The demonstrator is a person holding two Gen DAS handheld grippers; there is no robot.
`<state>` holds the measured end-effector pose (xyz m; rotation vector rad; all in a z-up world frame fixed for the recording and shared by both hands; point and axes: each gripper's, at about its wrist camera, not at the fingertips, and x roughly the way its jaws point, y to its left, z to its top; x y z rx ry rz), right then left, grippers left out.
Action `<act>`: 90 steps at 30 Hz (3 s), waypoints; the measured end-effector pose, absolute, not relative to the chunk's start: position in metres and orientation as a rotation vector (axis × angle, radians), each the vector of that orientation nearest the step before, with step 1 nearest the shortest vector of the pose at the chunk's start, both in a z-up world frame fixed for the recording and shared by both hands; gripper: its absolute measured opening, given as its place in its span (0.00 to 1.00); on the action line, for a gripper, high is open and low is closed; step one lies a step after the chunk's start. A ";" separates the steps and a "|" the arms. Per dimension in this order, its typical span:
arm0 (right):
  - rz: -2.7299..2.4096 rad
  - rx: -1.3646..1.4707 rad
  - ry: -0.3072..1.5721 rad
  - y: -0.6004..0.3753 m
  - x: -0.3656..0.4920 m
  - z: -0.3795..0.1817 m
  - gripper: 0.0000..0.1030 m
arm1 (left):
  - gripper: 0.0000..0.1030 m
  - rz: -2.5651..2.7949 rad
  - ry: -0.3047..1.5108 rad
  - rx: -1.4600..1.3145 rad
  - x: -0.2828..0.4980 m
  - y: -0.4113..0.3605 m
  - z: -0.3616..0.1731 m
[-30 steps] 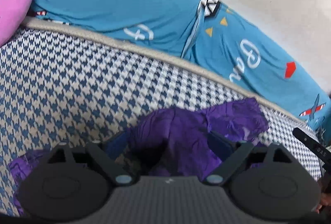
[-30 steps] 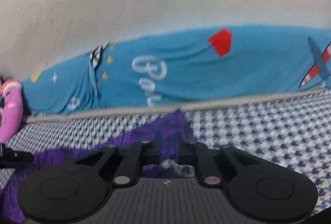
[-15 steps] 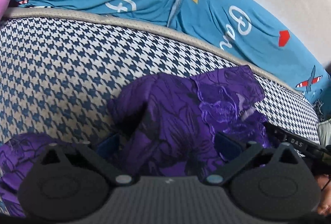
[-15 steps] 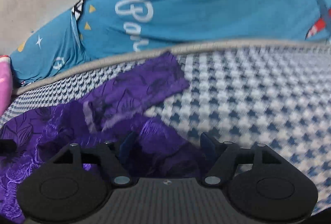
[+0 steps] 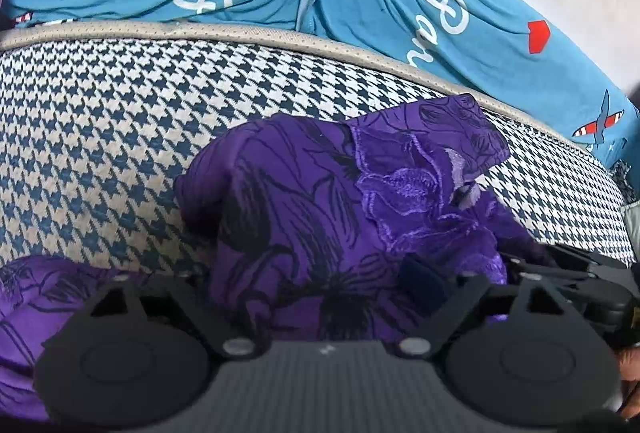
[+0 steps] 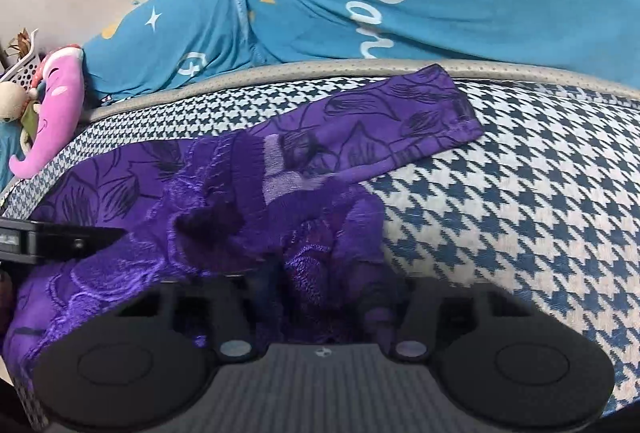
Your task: Fold clothes
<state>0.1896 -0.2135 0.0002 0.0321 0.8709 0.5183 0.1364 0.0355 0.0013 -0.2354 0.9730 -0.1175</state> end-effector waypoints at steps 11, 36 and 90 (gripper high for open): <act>0.494 0.066 0.656 -0.217 0.180 0.038 0.22 | 0.42 -0.090 0.826 -0.181 0.138 0.017 0.035; 0.004 0.291 0.349 -0.283 0.204 0.103 0.31 | 0.91 -0.070 0.622 -0.271 0.168 0.041 0.101; 0.428 0.027 0.736 -0.176 0.196 0.050 0.05 | 0.90 -0.138 1.037 -0.369 0.133 0.053 -0.015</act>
